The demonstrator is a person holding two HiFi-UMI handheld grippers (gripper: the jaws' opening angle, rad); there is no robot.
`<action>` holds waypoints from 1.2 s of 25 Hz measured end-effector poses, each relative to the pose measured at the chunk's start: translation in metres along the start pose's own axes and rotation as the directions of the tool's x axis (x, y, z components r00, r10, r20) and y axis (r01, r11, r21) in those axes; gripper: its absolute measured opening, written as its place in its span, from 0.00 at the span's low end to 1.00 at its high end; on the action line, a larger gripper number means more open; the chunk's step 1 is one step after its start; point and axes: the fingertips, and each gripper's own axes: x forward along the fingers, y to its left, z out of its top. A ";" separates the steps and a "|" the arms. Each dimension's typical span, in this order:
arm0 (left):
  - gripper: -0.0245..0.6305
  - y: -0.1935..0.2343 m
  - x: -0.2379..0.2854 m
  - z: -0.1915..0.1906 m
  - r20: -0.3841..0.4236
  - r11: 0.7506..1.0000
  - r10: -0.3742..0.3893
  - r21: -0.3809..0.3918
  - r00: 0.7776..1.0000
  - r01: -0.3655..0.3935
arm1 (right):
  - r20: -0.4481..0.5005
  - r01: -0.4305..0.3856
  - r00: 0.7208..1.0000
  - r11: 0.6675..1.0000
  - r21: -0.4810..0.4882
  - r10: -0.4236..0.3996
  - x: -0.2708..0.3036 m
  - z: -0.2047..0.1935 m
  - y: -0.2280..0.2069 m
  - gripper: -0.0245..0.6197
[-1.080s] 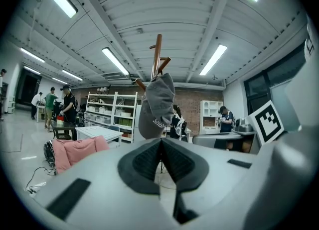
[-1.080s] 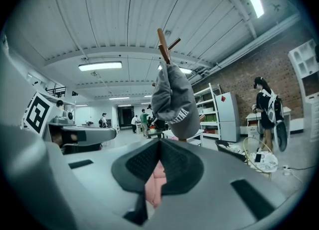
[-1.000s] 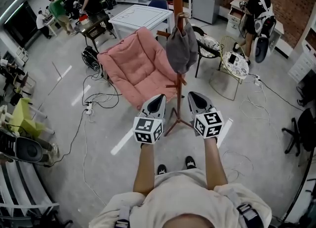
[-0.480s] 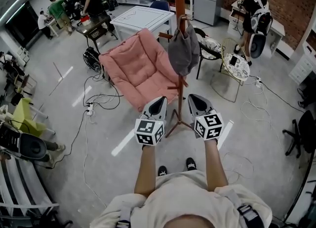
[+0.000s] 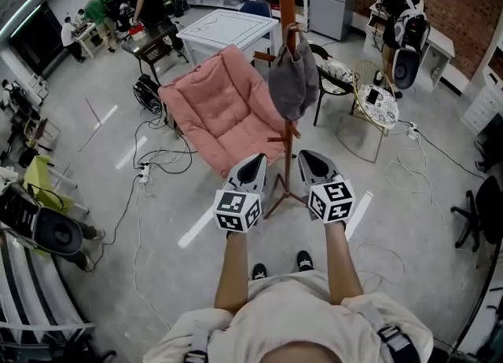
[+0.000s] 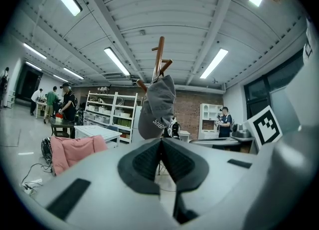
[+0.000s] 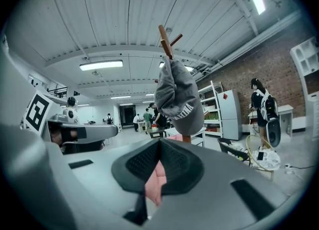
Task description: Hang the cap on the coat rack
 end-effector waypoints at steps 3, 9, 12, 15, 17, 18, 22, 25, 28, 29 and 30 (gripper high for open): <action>0.05 -0.003 -0.002 0.001 0.007 1.000 -0.017 -0.011 1.000 0.017 | 0.001 0.001 1.000 1.000 -0.003 -0.001 -0.002 0.001 0.002 0.05; 0.05 -0.008 -0.003 0.005 0.021 0.999 -0.033 -0.019 0.999 0.033 | 0.002 0.008 1.000 1.000 -0.016 -0.008 -0.006 0.001 0.001 0.05; 0.05 -0.012 -0.002 0.004 0.018 0.999 -0.050 -0.018 0.999 0.051 | 0.004 0.014 1.000 1.000 -0.017 -0.014 -0.008 0.001 0.001 0.05; 0.05 -0.015 -0.002 0.003 0.017 0.997 -0.071 -0.028 0.997 0.071 | 0.001 0.009 1.000 1.000 -0.007 -0.009 -0.009 0.000 0.002 0.05; 0.05 -0.017 -0.003 0.002 0.016 0.997 -0.076 -0.031 0.997 0.077 | 0.010 -0.001 1.000 1.000 0.016 0.001 -0.012 0.002 0.003 0.05; 0.05 -0.018 -0.003 0.001 0.014 0.996 -0.079 -0.031 0.997 0.079 | 0.018 -0.004 1.000 1.000 0.022 0.003 -0.013 0.004 0.004 0.05; 0.05 -0.016 0.000 -0.004 -0.001 0.997 -0.069 -0.036 0.998 0.069 | 0.035 -0.006 0.999 1.000 0.012 0.005 -0.015 0.009 0.002 0.05; 0.05 -0.015 0.001 -0.005 -0.003 0.997 -0.060 -0.040 0.998 0.060 | 0.037 -0.006 0.999 1.000 0.016 0.006 -0.018 0.009 -0.001 0.05; 0.05 -0.013 0.000 -0.001 0.008 0.997 -0.056 -0.048 0.998 0.057 | 0.039 -0.003 0.999 1.000 0.016 0.002 -0.019 0.012 -0.002 0.05; 0.05 -0.012 -0.001 0.001 0.011 0.997 -0.057 -0.048 0.998 0.057 | 0.040 -0.001 0.999 1.000 0.016 0.000 -0.019 0.013 -0.002 0.05; 0.05 -0.012 -0.001 0.002 0.012 0.997 -0.058 -0.045 0.998 0.059 | 0.042 0.001 0.999 1.000 0.016 -0.002 -0.020 0.014 -0.001 0.05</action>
